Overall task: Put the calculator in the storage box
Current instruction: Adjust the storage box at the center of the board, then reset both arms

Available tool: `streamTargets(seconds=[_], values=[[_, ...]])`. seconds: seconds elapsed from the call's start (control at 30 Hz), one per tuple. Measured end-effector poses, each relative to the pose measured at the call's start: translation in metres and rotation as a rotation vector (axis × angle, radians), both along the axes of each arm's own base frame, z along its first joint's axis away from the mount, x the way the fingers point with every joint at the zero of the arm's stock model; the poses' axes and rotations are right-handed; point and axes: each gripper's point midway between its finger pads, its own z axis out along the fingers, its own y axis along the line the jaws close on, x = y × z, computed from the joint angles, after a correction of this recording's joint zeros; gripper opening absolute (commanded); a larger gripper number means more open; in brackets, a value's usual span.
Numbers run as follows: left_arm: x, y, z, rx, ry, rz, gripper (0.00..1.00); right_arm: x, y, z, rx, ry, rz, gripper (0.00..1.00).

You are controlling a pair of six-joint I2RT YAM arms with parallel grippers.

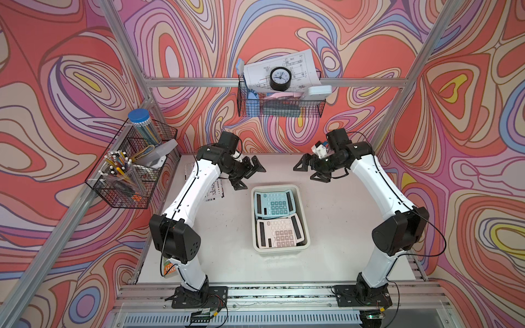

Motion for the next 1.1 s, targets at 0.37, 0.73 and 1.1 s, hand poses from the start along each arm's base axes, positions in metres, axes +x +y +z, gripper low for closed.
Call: streamTargets(seconds=[0.37, 0.73, 1.1], values=[[0.004, 0.018, 0.039, 0.177, -0.213, -0.027, 0.99, 0.017, -0.023, 0.044, -0.109, -0.214, -0.07, 0.98], [-0.051, 0.07, 0.035, 0.367, -0.406, 0.003, 0.99, -0.01, -0.076, 0.059, -0.291, -0.497, -0.194, 0.98], [-0.096, 0.106, -0.036, 0.442, -0.516, 0.071, 0.99, -0.054, -0.119, 0.022, -0.398, -0.663, -0.315, 0.98]])
